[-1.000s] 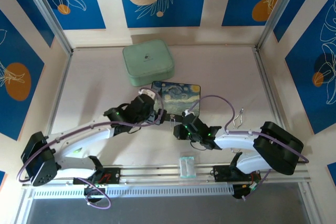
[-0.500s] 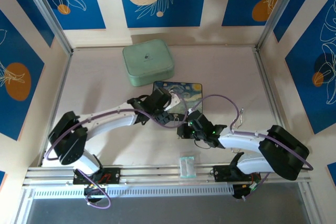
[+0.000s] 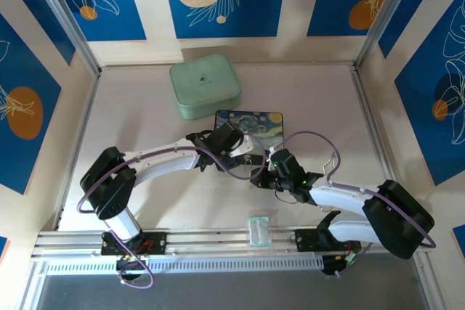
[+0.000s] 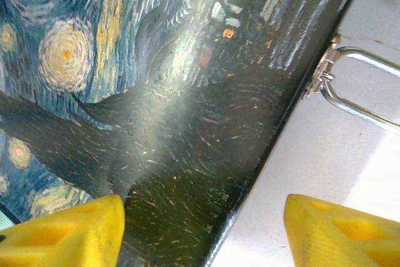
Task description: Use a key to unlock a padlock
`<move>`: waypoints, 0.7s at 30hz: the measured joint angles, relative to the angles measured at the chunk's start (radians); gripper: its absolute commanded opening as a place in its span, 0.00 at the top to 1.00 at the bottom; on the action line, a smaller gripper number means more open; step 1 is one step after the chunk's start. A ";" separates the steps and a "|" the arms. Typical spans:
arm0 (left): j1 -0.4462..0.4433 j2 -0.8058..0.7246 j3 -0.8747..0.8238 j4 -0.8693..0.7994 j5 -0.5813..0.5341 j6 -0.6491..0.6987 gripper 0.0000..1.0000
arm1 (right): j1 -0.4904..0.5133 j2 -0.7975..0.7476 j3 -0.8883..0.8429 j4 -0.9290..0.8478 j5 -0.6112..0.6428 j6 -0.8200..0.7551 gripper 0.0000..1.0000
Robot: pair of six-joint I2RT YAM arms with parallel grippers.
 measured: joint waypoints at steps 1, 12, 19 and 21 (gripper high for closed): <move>-0.002 0.001 0.001 -0.002 -0.003 -0.006 0.52 | -0.004 -0.003 -0.001 0.000 -0.004 0.000 0.81; -0.099 0.017 0.037 -0.035 -0.048 -0.073 0.76 | -0.019 0.042 -0.039 0.073 0.017 0.128 0.82; -0.114 0.021 0.035 -0.029 -0.064 -0.100 0.75 | -0.007 0.042 -0.054 0.114 0.050 0.220 0.85; -0.117 0.021 0.035 -0.024 -0.068 -0.105 0.75 | -0.008 0.039 -0.056 0.120 0.054 0.243 0.87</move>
